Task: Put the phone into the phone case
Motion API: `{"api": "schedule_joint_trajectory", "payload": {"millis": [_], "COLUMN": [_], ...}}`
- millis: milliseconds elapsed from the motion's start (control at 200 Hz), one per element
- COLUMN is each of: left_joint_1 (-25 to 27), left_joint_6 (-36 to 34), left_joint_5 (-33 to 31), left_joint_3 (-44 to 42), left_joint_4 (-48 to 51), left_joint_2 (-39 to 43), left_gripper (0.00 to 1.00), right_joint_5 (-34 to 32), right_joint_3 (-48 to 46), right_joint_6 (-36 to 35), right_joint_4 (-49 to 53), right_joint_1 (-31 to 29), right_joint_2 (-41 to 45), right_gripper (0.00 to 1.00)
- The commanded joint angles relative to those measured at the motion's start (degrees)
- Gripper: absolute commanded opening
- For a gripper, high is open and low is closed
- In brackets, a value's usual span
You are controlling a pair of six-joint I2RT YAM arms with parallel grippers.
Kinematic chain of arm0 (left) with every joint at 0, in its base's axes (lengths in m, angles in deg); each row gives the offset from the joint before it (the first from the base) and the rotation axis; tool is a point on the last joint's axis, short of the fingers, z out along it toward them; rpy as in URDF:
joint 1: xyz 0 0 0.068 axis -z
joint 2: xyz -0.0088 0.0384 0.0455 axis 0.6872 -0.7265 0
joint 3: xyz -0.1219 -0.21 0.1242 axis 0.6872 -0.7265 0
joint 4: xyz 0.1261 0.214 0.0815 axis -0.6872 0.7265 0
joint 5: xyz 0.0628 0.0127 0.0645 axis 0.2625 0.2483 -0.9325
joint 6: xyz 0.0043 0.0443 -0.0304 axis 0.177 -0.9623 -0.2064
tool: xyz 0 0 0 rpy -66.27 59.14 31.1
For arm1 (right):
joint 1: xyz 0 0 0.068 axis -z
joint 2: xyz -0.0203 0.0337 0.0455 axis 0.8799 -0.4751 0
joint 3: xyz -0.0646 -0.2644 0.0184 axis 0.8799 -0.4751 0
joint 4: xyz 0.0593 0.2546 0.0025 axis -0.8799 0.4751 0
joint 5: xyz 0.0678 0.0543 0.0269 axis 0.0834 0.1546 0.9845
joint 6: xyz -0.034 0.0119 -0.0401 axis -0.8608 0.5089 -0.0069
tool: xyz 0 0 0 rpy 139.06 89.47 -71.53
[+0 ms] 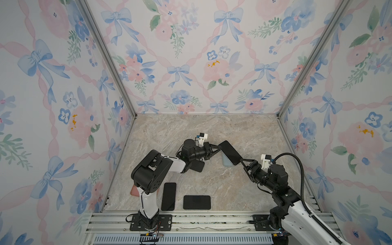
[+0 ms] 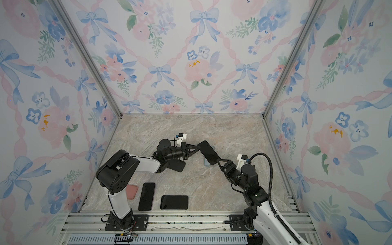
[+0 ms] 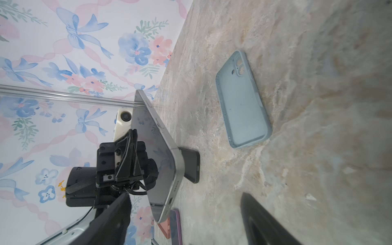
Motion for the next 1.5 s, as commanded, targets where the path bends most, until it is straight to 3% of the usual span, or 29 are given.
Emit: {"api": "schedule_joint_trajectory", "payload": {"millis": [0, 170, 360, 650, 1205, 1495], "left_joint_1": [0.2, 0.6, 0.9, 1.1, 1.2, 1.1], "left_joint_6": [3.5, 4.2, 6.1, 5.9, 3.6, -4.4], "left_joint_5": [-0.5, -1.0, -1.2, -1.1, -1.1, -1.8], "left_joint_3": [0.7, 0.8, 0.7, 0.3, -1.3, -2.2], "left_joint_4": [-7.7, -8.8, -11.7, -12.0, -11.8, -3.1], "left_joint_2": [-0.8, -1.3, -2.4, -2.3, -1.9, 0.9], "left_gripper": [0.0, 0.0, 0.0, 0.0, 0.0, 0.37], "right_joint_5": [1.6, 2.8, 3.5, 2.7, 1.5, 1.5], "right_joint_3": [-0.7, -1.6, -1.7, -2.0, -0.5, 1.8], "right_joint_6": [3.3, 6.5, 7.6, 8.1, 7.0, 4.7], "right_joint_4": [-9.9, -21.4, -26.5, -27.6, -22.4, -15.0], "right_joint_1": [0.5, 0.5, 0.5, 0.5, 0.5, 1.2], "right_joint_2": [-2.7, -9.0, -12.5, -12.7, -9.8, -8.4], "right_gripper": [0.81, 0.74, 0.6, 0.41, 0.13, 0.03]}}
